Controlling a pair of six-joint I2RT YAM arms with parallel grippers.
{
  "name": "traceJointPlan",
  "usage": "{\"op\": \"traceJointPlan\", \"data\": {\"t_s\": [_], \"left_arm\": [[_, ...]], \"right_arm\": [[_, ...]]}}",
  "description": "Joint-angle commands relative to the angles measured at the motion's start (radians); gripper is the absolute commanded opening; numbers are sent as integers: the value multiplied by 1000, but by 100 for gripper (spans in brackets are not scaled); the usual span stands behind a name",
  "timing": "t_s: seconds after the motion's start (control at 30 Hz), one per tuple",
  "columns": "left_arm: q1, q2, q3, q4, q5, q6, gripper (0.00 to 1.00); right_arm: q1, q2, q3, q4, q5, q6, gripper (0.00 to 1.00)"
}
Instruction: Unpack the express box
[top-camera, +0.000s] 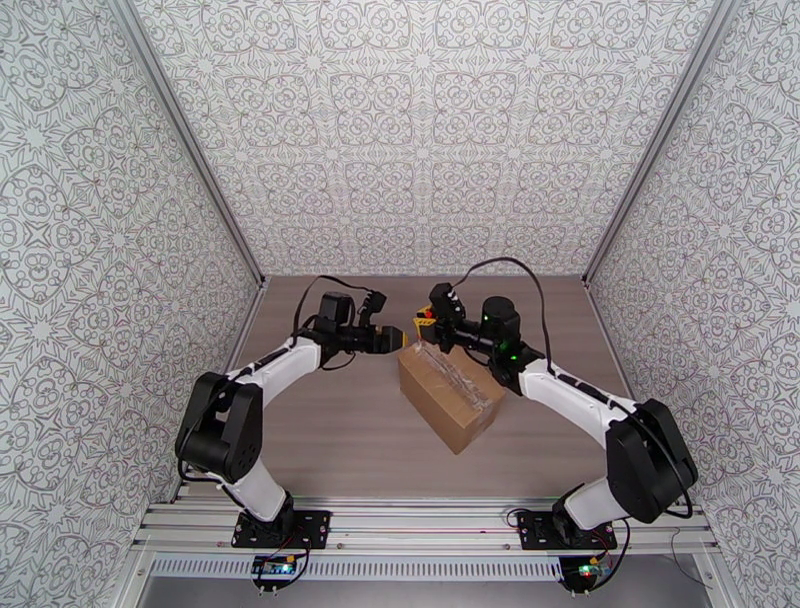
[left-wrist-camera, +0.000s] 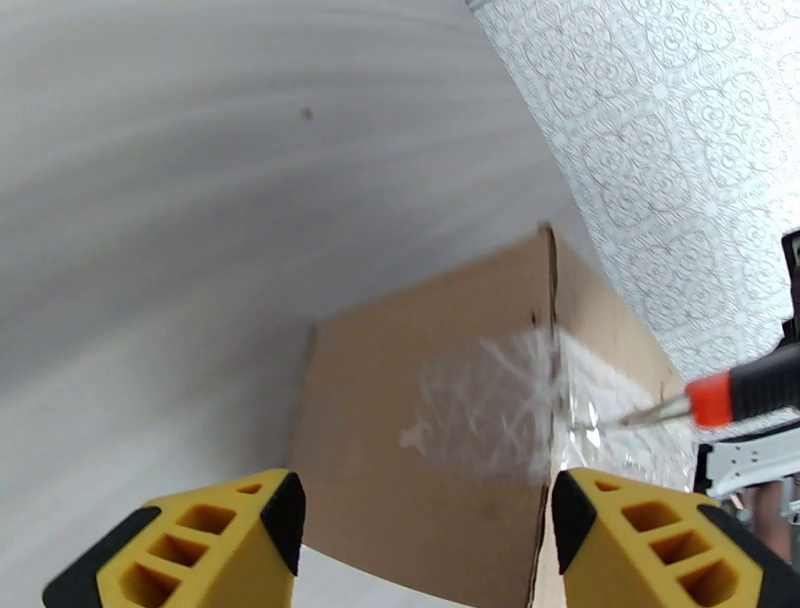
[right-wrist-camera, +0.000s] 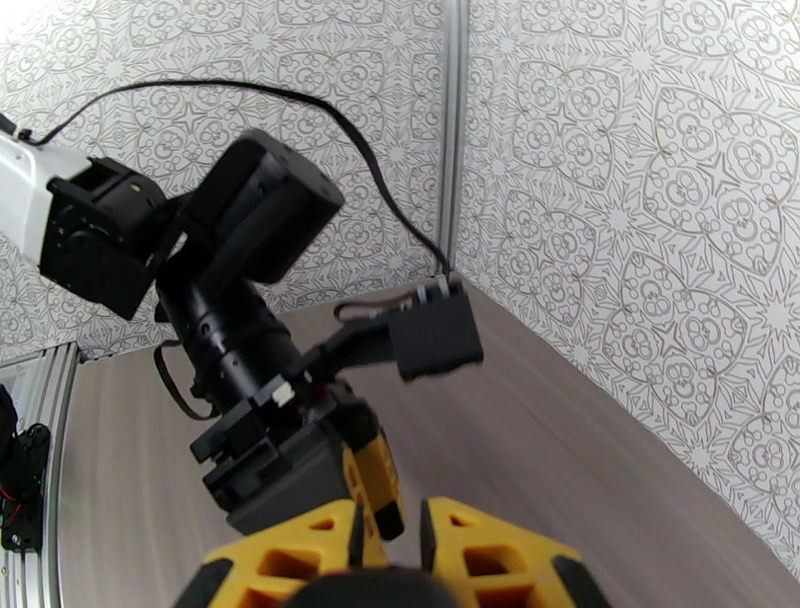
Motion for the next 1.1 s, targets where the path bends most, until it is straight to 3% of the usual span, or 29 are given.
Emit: {"op": "traceJointPlan", "data": {"t_s": [0.0,0.2,0.33,0.43,0.6,0.77,0.87,1.07], "left_arm": [[36,-44,49,-73,-57,79,71],[-36,-186,67,-238,-243,250,75],[-181,-336,-69,-183,-476,306,92],[-273,-441,-169,-115,-629,278,99],[-443,-552,-307,-39,-811,192,99],[-619,-562,-420,107,-971,103,99],[-675,-540,-468,170,-1019,68,99],[-682,-485,-556,369,-969,-12,99]], "right_arm": [[20,-13,-24,-100,104,24,0],[51,-52,-34,-132,232,37,0],[66,-66,-43,-141,277,49,0],[79,-60,-37,-154,320,56,0],[85,-59,-42,-137,345,67,0],[87,-64,-59,-125,338,42,0],[88,-66,-61,-128,343,34,0],[87,-84,-69,-140,357,35,0]]}}
